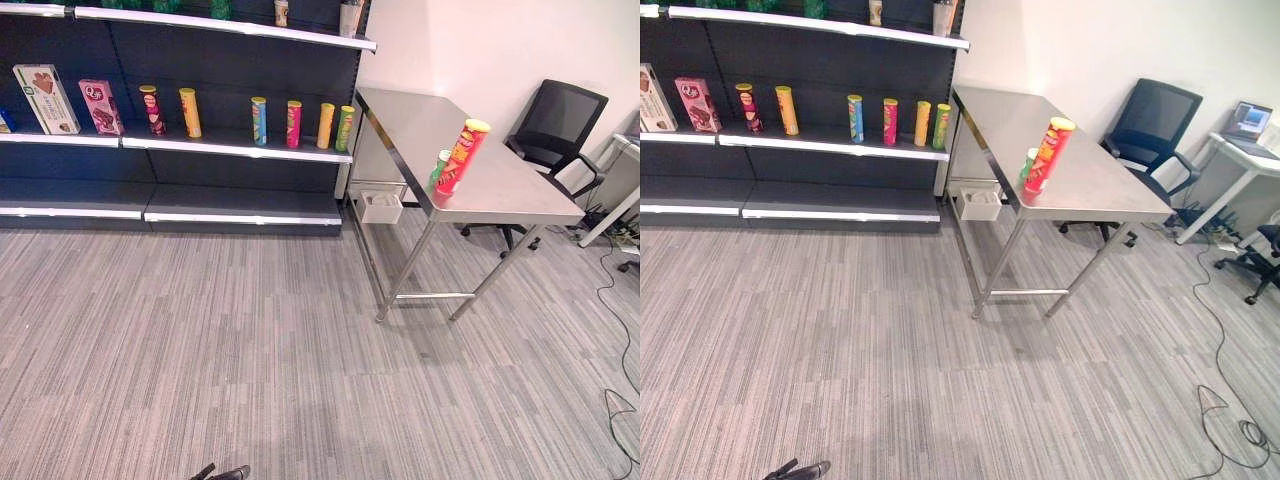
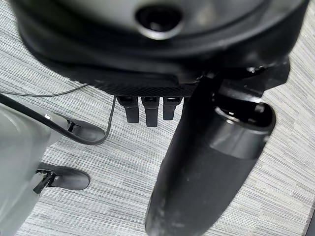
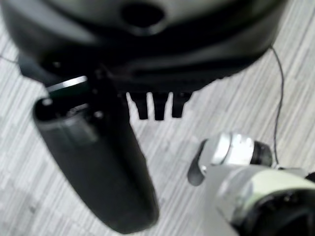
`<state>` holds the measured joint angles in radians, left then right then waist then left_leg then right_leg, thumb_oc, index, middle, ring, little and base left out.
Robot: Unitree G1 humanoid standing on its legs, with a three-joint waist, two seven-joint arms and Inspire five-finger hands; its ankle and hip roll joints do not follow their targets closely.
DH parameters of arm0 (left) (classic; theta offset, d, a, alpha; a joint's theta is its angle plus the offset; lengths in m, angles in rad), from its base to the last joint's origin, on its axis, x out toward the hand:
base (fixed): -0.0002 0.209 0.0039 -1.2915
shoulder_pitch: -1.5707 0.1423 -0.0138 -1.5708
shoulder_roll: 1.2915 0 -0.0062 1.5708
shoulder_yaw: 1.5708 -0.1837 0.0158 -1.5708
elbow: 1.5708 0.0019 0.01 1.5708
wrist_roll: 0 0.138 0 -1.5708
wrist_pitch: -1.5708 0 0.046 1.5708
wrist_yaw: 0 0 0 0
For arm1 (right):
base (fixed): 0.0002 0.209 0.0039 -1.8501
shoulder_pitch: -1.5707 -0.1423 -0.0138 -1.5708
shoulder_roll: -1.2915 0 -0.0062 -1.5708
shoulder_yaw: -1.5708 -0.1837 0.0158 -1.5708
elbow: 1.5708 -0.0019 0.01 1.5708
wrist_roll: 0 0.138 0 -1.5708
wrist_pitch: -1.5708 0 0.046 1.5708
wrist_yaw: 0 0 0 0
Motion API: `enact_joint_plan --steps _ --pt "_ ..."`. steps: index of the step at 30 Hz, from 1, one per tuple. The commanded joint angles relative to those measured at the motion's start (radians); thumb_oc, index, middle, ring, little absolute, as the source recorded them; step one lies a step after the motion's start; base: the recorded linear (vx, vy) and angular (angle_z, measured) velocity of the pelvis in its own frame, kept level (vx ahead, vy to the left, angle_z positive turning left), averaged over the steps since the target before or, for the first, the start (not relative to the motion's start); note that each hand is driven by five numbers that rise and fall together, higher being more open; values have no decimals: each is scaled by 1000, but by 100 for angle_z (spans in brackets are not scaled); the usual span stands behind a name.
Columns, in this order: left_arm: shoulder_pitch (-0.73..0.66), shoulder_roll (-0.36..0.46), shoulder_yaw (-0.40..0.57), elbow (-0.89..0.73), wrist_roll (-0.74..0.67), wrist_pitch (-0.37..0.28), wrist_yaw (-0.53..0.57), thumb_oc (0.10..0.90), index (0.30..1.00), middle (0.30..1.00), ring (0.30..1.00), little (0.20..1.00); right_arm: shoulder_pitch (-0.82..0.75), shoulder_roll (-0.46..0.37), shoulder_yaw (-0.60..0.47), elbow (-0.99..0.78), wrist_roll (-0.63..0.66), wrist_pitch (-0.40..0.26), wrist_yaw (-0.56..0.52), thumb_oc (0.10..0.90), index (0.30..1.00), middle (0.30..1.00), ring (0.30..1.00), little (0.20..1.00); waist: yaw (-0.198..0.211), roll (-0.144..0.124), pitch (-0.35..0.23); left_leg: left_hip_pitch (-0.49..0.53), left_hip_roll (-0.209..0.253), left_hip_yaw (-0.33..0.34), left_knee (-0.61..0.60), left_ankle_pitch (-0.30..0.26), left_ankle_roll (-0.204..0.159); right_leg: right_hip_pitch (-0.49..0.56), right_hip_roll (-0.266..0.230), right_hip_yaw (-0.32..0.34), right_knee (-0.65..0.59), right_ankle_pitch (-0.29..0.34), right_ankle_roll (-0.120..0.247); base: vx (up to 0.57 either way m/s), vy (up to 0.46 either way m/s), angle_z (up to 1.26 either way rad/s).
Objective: Put the goods on the table back onto the shelves and tidy them up.
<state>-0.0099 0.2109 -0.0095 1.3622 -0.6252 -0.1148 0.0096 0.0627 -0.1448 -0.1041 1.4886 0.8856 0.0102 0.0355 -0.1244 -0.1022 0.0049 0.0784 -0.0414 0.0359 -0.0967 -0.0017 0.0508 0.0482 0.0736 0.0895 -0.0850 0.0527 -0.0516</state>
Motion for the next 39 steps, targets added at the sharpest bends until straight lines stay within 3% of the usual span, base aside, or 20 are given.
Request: enact_joint_plan --steps 1,39 --pt "-49 -13 -30 -21 18 -36 -26 800 900 900 900 900 -47 -12 -24 86 -15 -21 -15 800 900 900 900 900 5 48 -18 27 18 -1 9 -83 -40 14 -49 95 9 -16 137 0 0 0" --pt "-44 -32 -91 -7 112 -12 -43 800 900 900 900 900 -58 -20 54 61 -158 -23 -10 800 900 900 900 900 5 64 -16 67 28 -4 9 -97 -42 37 -35 96 22 -44 124 0 0 0"
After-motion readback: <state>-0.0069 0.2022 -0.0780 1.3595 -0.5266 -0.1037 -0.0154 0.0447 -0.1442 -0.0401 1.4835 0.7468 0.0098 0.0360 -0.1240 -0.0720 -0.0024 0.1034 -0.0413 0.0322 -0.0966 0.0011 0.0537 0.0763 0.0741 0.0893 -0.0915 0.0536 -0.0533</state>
